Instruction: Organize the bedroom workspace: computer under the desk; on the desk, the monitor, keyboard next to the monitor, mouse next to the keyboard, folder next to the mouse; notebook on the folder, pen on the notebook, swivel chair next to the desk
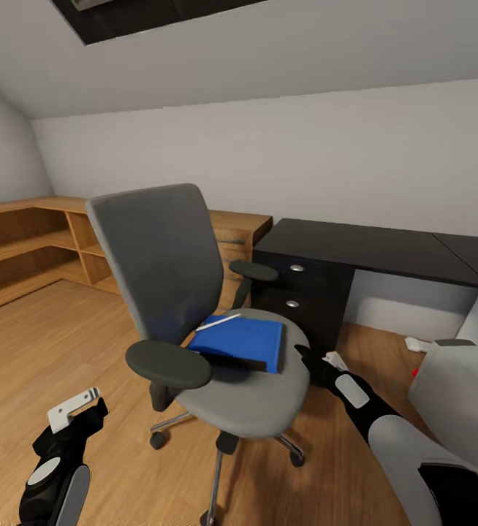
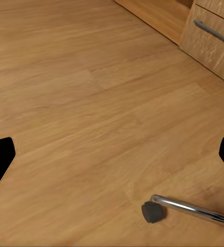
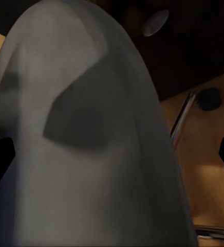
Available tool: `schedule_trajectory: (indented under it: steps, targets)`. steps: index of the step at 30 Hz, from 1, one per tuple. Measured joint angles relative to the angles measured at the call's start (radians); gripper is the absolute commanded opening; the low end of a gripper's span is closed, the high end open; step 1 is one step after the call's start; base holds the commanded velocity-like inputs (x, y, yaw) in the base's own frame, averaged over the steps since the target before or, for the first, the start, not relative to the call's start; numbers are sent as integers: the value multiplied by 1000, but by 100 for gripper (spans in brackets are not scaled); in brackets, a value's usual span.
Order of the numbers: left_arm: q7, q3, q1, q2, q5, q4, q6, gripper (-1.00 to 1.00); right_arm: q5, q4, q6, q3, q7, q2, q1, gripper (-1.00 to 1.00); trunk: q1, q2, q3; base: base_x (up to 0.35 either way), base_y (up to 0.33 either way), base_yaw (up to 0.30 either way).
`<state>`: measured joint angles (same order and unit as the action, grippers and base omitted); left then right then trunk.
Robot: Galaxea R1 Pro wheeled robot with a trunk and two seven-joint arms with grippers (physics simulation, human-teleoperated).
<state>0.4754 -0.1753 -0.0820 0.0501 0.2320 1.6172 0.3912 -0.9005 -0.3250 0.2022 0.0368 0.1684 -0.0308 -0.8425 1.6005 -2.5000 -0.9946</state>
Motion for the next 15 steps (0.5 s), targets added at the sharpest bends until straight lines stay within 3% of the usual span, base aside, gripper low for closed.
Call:
schedule_trajectory:
  steps: [8,15]
  targets:
    - [0,2,0,1,0,-2,0,100,-1,19,0,1,49,-1,0,100,0,0,-2,0,0,24]
    - [0,21,0,27,-3,-2,2,100,-18,29,-2,3,59,1,1,100,0,0,-2,0,0,0]
